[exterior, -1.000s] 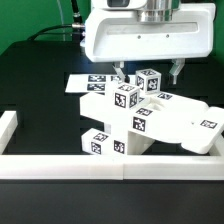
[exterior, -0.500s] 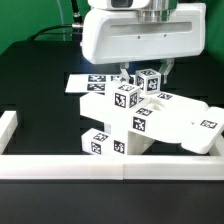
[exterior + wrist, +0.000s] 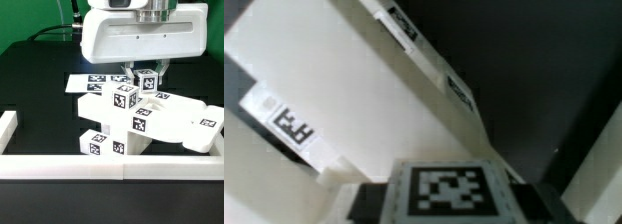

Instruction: Assemble chair

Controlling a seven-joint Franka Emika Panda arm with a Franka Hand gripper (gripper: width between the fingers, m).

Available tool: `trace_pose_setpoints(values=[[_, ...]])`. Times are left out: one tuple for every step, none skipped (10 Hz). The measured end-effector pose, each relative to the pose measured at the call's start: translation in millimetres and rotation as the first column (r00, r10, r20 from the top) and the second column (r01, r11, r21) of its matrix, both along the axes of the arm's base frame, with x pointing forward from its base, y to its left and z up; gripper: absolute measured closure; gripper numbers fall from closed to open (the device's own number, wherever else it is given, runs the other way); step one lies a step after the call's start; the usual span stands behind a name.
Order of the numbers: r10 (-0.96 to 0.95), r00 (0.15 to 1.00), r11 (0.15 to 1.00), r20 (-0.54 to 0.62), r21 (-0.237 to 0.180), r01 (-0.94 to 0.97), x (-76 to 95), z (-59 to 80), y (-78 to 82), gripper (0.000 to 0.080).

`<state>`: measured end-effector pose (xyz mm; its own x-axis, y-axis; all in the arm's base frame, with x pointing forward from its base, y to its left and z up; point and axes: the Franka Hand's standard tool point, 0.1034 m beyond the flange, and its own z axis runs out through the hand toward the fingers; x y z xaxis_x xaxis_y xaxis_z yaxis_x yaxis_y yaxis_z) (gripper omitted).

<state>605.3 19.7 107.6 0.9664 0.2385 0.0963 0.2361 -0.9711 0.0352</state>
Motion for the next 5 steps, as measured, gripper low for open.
trace_pose_setpoints(values=[[-0.09, 0.996, 0.996, 0.0, 0.009, 0.09, 0.0, -0.1, 0.0, 0.053], [-0.154, 0.988, 0.988, 0.0, 0.016, 0.154, -0.1, -0.1, 0.2, 0.053], [-0.2, 0.98, 0.98, 0.0, 0.021, 0.199, -0.1, -0.2, 0.3, 0.053], [-0.283, 0.959, 0.959, -0.002, 0.03, 0.283, -0.1, -0.3, 0.7, 0.053], [-0.34, 0.94, 0.94, -0.003, 0.036, 0.34, -0.2, -0.4, 0.8, 0.053]])
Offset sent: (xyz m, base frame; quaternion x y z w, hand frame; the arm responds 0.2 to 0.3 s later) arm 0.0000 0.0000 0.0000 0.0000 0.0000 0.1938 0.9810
